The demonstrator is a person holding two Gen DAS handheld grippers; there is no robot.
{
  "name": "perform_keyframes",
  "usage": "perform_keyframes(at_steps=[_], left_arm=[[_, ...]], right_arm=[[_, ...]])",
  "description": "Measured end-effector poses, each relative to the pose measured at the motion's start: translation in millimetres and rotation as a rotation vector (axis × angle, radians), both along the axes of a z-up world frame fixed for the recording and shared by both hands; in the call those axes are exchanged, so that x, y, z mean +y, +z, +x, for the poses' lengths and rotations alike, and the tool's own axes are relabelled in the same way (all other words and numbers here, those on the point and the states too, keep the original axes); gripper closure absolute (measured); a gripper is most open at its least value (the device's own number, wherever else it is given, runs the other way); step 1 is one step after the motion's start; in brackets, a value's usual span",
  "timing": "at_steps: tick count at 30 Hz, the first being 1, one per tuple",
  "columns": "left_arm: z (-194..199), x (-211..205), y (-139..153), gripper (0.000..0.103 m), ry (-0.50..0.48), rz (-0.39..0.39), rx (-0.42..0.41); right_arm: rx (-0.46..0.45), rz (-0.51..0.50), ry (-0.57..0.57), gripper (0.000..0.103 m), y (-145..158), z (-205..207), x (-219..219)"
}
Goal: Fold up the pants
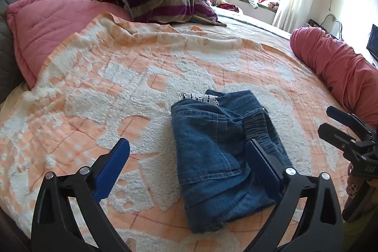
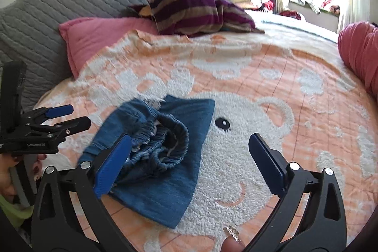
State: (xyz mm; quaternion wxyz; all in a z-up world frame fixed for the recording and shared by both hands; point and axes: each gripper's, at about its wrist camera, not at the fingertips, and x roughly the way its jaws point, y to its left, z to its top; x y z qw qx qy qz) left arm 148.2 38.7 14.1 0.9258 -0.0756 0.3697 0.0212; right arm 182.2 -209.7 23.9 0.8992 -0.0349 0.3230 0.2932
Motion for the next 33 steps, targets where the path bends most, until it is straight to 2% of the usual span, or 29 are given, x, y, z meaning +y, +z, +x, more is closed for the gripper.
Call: perform_keyframes(at_steps=[9, 16, 24, 33], left_arm=[[-44.5, -6.6, 28.0, 0.005, 0.015, 0.030, -0.064], [-84.6, -17.3, 30.0, 0.005, 0.008, 0.038, -0.076], [-119.5, -15.9, 17.2, 0.004, 0.022, 0.027, -0.050], [-143.2, -20.7, 4.2, 0.005, 0.012, 0.029, -0.015]], right_arm=[[-0.082, 0.036, -0.001, 0.009, 28.8, -37.1, -12.2], [-0.112, 0.038, -0.004, 0.009, 39.9, -67.5, -22.7], [-0.114, 0.007, -0.023, 0.009, 33.6, -96.9, -34.4], [-0.034, 0.007, -0.025, 0.009, 9.2, -122.1, -36.6]])
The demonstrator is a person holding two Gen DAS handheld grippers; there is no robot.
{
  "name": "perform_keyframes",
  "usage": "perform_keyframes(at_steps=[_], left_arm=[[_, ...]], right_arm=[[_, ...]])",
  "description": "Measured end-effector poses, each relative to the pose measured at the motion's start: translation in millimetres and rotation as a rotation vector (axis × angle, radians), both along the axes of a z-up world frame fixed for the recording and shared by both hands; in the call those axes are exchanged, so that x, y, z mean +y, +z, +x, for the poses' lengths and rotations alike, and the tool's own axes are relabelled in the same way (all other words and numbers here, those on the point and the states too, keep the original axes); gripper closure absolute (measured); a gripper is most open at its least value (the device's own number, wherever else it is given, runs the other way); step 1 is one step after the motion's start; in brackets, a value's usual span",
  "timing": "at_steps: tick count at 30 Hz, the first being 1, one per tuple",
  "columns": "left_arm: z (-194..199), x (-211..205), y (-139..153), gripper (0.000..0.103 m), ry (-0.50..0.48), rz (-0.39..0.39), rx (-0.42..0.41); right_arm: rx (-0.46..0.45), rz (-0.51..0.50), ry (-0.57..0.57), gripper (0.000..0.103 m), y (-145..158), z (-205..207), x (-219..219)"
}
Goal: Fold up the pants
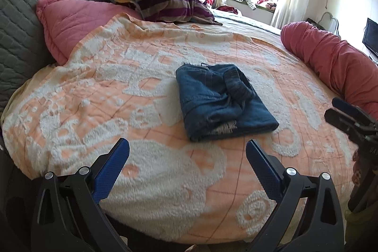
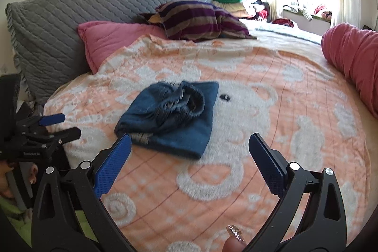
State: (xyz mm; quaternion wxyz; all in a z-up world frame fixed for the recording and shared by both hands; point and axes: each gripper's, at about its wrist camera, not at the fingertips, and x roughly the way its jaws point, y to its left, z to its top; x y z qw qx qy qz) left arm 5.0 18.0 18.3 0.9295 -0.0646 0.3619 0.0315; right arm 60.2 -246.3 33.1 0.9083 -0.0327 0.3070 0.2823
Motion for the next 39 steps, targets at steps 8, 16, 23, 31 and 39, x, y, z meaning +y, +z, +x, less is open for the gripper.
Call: perform_keyframes(at_steps=[8, 16, 23, 31, 39], left_arm=[[-6.9, -1.7, -11.8, 0.004, 0.001, -0.020, 0.023], [-4.9, -2.4, -23.5, 0.004, 0.006, -0.022, 0.049], [-3.1, -8.9, -33.0, 0.004, -0.009, -0.016, 0.073], [-1.4, -7.7, -34.4, 0.004, -0.007, -0.015, 0.079], [-1.1, -7.8, -34.7, 0.004, -0.007, -0.009, 0.076]], right_arm=[[0.054, -0.036, -0.075, 0.009, -29.1, -8.2, -7.0], [0.086, -0.051, -0.095, 0.009, -43.5, -5.4, -14.6], [0.102, -0.054, -0.075, 0.009, -48.3, -3.5, -9.5], [0.109, -0.056, -0.066, 0.009, -49.1, -0.9, -5.2], [0.109, -0.055, -0.055, 0.009, -49.2, -2.0, -1.1]])
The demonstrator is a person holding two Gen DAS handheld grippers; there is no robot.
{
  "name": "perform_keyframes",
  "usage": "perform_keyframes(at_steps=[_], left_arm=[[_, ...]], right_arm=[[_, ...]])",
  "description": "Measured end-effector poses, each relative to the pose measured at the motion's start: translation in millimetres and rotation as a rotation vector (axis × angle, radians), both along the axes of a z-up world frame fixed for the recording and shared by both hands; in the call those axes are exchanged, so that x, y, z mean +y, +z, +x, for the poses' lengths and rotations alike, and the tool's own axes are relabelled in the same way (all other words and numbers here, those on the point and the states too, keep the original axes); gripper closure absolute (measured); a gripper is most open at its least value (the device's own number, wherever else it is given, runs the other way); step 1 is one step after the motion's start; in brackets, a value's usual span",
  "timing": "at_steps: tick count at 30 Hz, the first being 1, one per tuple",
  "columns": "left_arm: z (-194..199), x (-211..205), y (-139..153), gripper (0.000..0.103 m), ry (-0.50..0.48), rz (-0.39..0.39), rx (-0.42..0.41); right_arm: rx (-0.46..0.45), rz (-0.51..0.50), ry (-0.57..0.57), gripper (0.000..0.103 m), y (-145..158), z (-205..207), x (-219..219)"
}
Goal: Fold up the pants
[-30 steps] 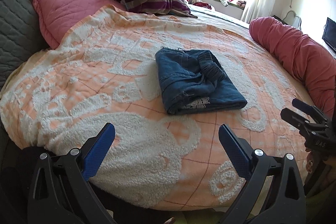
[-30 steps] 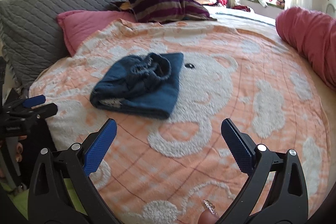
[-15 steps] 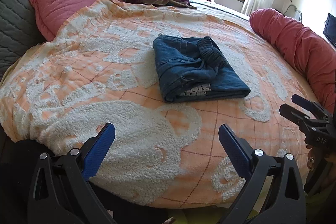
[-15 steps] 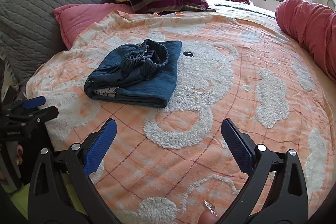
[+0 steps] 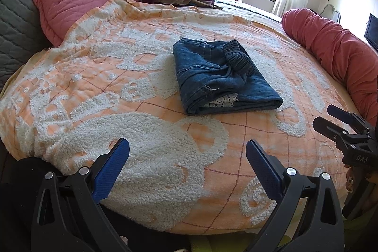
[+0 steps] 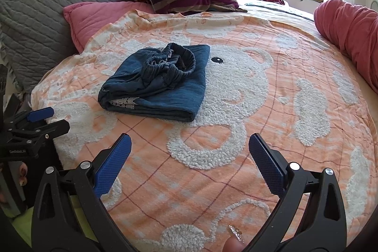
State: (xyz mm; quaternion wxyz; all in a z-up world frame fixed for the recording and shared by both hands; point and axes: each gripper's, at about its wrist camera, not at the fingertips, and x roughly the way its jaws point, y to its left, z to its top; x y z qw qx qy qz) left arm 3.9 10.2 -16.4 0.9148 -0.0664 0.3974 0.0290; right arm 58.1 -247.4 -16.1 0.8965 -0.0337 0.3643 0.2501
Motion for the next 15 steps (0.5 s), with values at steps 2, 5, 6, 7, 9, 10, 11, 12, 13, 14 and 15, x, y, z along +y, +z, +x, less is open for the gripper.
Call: perform_keyframes(at_steps=[2, 5, 6, 7, 9, 10, 11, 12, 13, 14, 15], left_arm=[[0.1, 0.2, 0.1, 0.004, -0.001, 0.001, -0.001], [-0.2, 0.3, 0.3, 0.004, 0.000, 0.001, -0.002], [-0.3, 0.5, 0.4, 0.004, 0.000, 0.002, -0.003], [-0.8, 0.4, 1.3, 0.004, -0.001, 0.002, -0.004], [-1.5, 0.2, 2.4, 0.004, -0.001, 0.004, -0.006], [-1.9, -0.3, 3.0, 0.004, -0.001, 0.005, -0.006], [-1.9, -0.3, 2.9, 0.004, -0.001, 0.004, -0.005], [-1.8, -0.4, 2.9, 0.004, -0.001, 0.003, -0.005], [-2.2, -0.5, 3.7, 0.004, -0.002, 0.001, -0.006], [-2.3, -0.5, 3.9, 0.004, -0.002, 0.002, -0.007], [-2.2, -0.7, 3.7, 0.004, -0.001, 0.003, -0.006]], right_arm=[[-0.002, 0.000, 0.000, 0.009, 0.4, -0.5, 0.2], [-0.005, 0.000, 0.003, 0.009, 1.8, -1.8, 0.5], [-0.004, 0.000, 0.002, 0.009, 1.8, -1.8, 0.4], [-0.005, 0.001, 0.002, 0.009, 1.9, -1.8, 0.5], [-0.007, 0.000, 0.002, 0.009, 3.2, -2.8, 1.2], [-0.007, 0.000, 0.003, 0.009, 3.6, -2.9, 1.0], [-0.008, 0.000, 0.002, 0.009, 3.7, -2.9, 1.0], [-0.008, 0.000, 0.002, 0.009, 4.5, -3.5, 0.8], [-0.008, 0.000, 0.003, 0.009, 4.5, -3.6, 0.9], [-0.010, -0.001, 0.003, 0.009, 5.3, -4.0, 1.0], [-0.010, -0.002, 0.002, 0.009, 5.7, -4.2, 1.0]])
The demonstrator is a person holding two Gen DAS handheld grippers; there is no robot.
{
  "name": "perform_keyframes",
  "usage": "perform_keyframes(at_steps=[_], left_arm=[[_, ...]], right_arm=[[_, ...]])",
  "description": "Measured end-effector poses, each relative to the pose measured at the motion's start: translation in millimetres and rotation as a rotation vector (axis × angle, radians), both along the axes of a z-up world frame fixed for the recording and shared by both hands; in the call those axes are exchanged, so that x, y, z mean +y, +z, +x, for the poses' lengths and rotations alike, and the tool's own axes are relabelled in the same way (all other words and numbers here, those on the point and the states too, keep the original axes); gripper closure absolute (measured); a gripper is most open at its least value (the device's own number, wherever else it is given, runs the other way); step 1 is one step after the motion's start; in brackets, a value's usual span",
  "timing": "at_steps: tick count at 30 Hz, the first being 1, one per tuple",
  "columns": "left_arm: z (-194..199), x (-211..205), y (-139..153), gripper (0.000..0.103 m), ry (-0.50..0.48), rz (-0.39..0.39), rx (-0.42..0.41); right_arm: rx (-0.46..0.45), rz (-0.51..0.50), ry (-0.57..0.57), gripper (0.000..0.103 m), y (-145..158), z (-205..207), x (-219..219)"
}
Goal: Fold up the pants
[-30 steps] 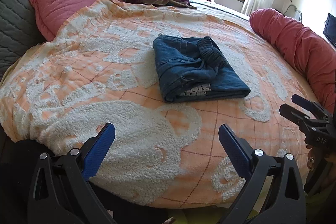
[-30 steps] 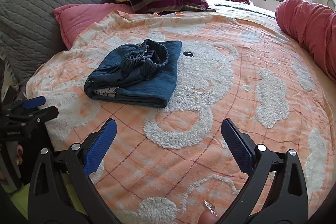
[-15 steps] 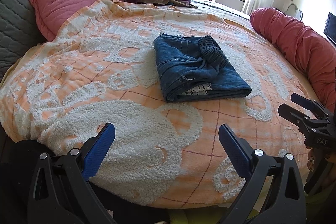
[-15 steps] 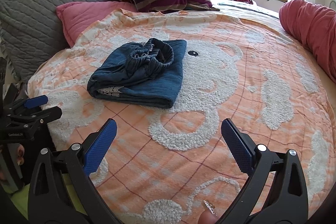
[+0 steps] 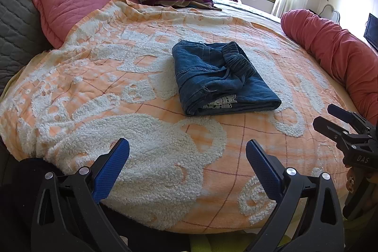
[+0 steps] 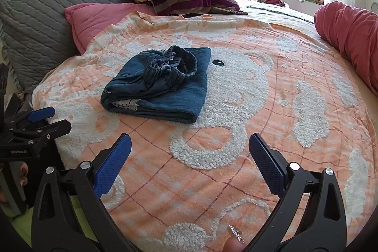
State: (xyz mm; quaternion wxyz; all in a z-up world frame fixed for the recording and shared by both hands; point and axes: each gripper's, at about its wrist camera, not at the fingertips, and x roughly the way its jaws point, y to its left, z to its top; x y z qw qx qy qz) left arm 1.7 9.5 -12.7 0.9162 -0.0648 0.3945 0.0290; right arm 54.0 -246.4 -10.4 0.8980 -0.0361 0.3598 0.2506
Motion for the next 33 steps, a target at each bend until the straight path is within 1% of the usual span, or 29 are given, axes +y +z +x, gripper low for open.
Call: perform_keyframes(at_steps=[33], left_arm=[[-1.5, -1.2, 3.6, 0.004, -0.002, 0.006, -0.005]], right_arm=[[0.000, -0.001, 0.000, 0.009, -0.4, -0.8, -0.4]])
